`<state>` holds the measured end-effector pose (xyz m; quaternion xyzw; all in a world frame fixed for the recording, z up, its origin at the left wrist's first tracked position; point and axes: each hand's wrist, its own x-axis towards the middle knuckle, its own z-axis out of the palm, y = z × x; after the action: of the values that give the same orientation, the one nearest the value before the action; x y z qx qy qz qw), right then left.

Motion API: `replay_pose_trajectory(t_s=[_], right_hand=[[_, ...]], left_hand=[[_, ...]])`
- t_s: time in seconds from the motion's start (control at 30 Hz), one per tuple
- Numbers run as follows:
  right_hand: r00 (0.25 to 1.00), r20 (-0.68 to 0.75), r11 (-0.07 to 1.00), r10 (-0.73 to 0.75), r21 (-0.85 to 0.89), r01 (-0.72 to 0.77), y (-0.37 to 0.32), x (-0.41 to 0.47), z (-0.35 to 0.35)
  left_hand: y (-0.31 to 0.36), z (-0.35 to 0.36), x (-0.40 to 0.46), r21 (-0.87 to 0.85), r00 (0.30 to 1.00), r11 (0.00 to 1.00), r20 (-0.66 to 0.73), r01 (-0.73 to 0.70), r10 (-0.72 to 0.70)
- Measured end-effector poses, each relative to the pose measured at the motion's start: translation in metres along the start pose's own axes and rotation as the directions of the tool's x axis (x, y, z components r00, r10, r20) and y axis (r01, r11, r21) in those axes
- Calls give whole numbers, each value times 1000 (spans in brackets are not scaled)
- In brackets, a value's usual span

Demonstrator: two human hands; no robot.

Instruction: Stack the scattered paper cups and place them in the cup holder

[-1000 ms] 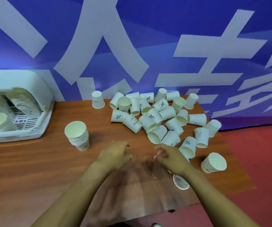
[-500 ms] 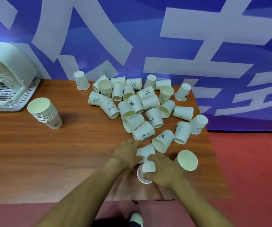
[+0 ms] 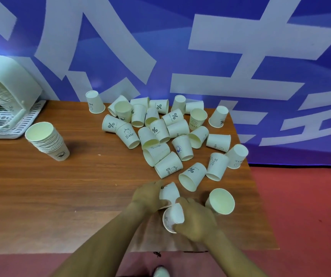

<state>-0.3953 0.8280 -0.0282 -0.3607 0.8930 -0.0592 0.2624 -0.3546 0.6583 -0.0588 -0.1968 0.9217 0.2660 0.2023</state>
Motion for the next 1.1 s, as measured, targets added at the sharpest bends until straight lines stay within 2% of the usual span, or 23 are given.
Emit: replay_pose_trajectory(t_s=[0.1,0.27,0.4,0.53,0.7,0.8,0.93,1.1], right_hand=[[1000,9,1000,27,-11,-27,1,0,-17],[995,-68,997,73,30,-72,-14,7,-38],[992,-100,995,75,75,-67,-46,17,-50],[989,-114,994,97,64,-90,-89,30,-55],[980,-151,977,128,188,-99,-158,46,-63],[968,-224,962,110,268,-47,-199,57,-62],[942,-301,946,150,320,-49,-246,68,-58],[921,-352,918,165,396,-14,-284,83,-63]], left_hand=[[-12,-17,-15,-82,999,996,-20,44,-46],[-49,-56,-43,-139,981,987,-161,84,-106],[-83,-86,-60,-253,962,966,-248,54,-118],[-117,-116,-80,-382,958,924,-261,14,-123],[-177,-158,-102,-379,953,925,-285,-11,-106],[-212,-179,-112,-426,950,903,-299,-52,-86],[-251,-206,-122,-443,949,892,-309,-91,-56],[-278,-233,-121,-468,941,875,-336,-122,-49]])
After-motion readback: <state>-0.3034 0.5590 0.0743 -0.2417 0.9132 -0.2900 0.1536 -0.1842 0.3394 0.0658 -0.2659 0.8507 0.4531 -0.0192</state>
